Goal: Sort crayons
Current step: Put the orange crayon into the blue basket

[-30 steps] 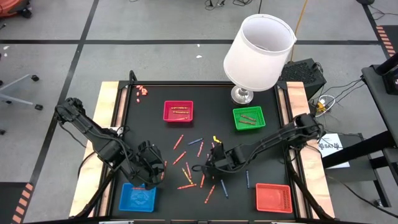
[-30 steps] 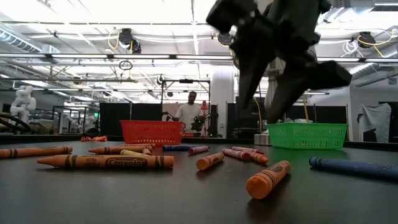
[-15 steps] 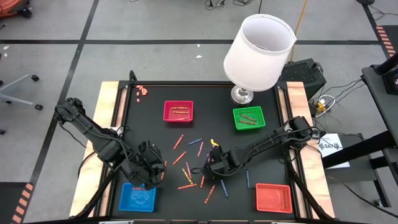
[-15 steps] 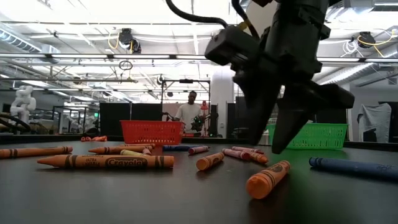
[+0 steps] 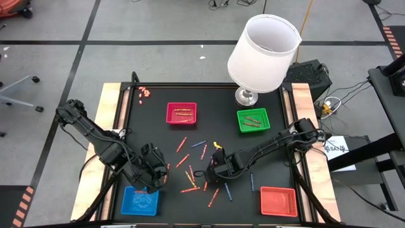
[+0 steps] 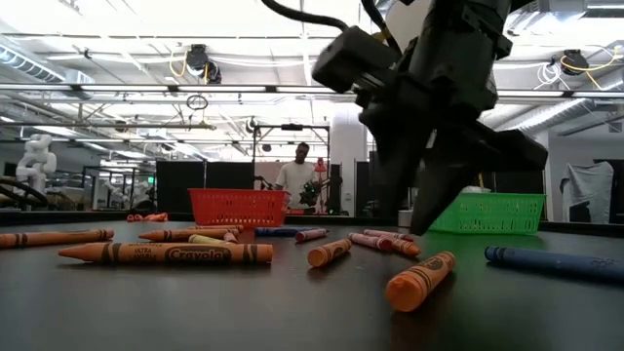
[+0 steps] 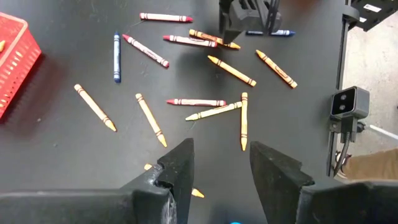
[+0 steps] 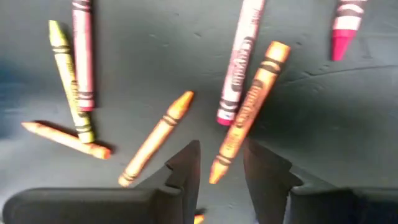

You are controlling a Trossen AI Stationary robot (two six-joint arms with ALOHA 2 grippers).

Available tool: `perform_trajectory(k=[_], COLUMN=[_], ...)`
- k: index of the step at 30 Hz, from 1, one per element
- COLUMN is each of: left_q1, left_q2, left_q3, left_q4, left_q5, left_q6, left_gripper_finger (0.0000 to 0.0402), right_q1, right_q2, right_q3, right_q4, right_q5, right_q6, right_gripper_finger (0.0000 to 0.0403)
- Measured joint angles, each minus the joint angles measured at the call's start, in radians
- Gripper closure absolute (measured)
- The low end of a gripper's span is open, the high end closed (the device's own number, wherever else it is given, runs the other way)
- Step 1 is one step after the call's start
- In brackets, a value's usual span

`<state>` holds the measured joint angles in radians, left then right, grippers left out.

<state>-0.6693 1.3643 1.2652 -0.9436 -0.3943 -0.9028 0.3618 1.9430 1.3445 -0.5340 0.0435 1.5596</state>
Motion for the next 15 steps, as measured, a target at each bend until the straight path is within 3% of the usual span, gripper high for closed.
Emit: perform_trajectory(k=[15], left_q1=[0.001], left_q2=[0.0], left_q3=[0.0], left_q4=[-0.011], left_q5=[-0.002], left_q6=[0.007], left_gripper_finger=[0.0249], right_q1=[0.005], right_q2=[0.039], right_q3=[0.001], right_q4=[-0.036], right_q5=[0.008], right_q6=[-0.037], right_gripper_finger=[0.03])
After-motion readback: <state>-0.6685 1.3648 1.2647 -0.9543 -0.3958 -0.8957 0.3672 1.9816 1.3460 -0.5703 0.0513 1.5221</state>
